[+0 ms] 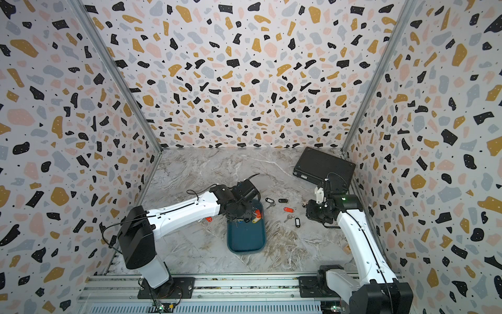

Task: Take the keys out of the storage box
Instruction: Place the key at the center of the board.

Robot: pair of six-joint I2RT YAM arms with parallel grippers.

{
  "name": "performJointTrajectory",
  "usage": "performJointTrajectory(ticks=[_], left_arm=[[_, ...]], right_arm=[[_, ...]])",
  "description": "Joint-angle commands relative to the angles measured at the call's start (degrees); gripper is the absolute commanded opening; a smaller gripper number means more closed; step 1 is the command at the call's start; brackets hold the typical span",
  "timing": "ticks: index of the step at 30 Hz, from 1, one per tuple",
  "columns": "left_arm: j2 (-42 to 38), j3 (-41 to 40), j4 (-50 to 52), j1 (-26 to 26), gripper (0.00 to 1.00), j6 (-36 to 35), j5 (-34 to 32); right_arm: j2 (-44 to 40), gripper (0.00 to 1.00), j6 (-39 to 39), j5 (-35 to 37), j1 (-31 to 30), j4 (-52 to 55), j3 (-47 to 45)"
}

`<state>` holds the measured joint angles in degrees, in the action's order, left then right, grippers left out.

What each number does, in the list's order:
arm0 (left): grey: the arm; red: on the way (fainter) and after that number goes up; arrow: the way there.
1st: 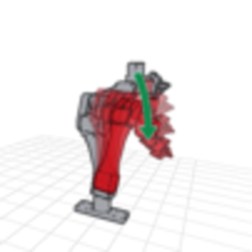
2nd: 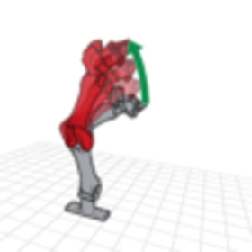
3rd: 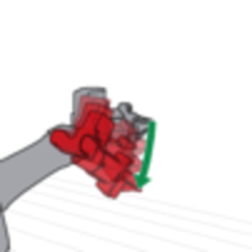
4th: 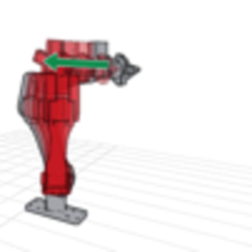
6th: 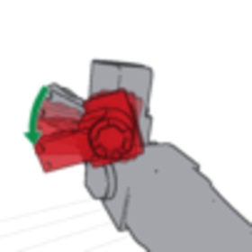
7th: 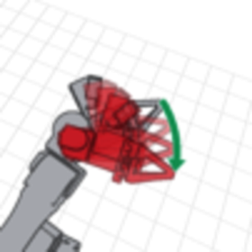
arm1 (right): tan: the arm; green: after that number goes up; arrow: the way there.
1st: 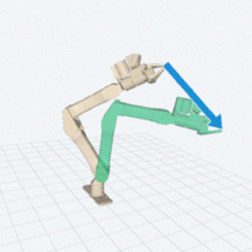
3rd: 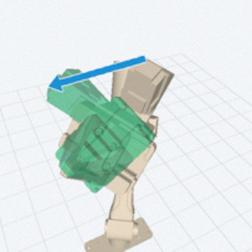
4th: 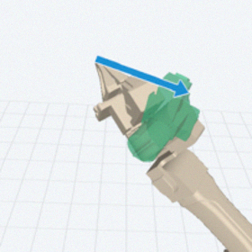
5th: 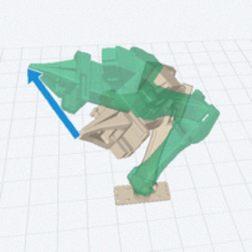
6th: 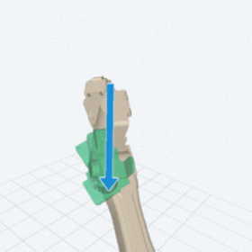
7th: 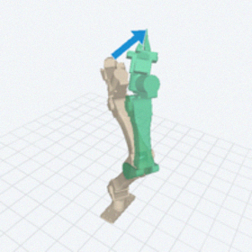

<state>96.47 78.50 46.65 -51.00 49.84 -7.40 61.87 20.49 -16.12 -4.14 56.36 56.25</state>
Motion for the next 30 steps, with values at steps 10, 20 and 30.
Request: performJointTrajectory(ticks=[10, 20, 30], left_arm=[[-19.0, -12.3, 6.2, 28.1, 0.00, -13.0, 3.5], [-17.1, -26.3, -0.5, 46.4, 0.00, -16.5, 12.2], [-15.3, -27.3, -1.3, 48.7, 0.55, -14.2, 13.4]], right_arm=[[1.4, 0.25, -1.5, -1.5, -5.8, 3.2, 4.2], [6.7, 0.30, 1.5, 1.7, -19.0, 2.4, 8.3], [15.3, 0.35, 5.7, 5.6, -32.6, -1.0, 12.2]])
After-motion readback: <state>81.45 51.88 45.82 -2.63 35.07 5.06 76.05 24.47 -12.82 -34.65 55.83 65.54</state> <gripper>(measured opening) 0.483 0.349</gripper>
